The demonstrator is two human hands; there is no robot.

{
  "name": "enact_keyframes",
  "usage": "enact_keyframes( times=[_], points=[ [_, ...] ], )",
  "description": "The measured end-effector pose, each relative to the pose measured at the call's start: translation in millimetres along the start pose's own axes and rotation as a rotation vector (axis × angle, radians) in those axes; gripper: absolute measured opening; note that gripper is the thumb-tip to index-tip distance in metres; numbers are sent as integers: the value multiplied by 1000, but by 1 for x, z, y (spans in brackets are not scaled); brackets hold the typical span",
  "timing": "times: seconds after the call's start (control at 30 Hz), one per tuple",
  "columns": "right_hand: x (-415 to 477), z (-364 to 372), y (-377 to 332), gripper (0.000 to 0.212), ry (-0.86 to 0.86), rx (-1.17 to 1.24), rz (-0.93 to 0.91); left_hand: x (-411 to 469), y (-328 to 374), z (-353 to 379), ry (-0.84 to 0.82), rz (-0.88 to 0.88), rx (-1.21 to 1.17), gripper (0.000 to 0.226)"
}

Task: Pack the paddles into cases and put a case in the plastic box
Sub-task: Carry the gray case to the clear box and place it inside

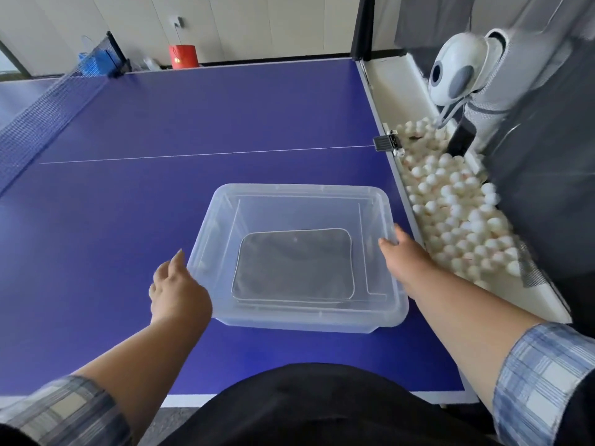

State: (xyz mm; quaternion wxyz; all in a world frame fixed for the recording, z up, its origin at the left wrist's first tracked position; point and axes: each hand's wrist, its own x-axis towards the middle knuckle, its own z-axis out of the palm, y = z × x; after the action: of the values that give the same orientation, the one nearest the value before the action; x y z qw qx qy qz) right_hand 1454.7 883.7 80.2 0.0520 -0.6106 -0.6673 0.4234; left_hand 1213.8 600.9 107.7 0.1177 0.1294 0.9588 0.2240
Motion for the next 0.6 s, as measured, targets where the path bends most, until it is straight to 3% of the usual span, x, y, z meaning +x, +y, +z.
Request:
enact_keyframes(
  times=[0.1,0.17,0.27,0.37,0.47,0.6],
  points=[
    [-4,2,6,62,-20,195,71,-13,37,11,7,364,177,66],
    [-6,1,9,71,1,236,98,-23,71,25,-96,612,204,61],
    [-5,0,17,92,3,282,159,-39,115,55,-278,842,274,61],
    [-5,-2,27,110,-97,466,275,-46,141,86,-360,893,416,66],
    [-3,-3,31,90,-208,591,356,-41,145,104,-398,882,566,69],
    [-2,0,31,70,-103,471,239,-41,136,109,-371,903,667,68]
  ],
)
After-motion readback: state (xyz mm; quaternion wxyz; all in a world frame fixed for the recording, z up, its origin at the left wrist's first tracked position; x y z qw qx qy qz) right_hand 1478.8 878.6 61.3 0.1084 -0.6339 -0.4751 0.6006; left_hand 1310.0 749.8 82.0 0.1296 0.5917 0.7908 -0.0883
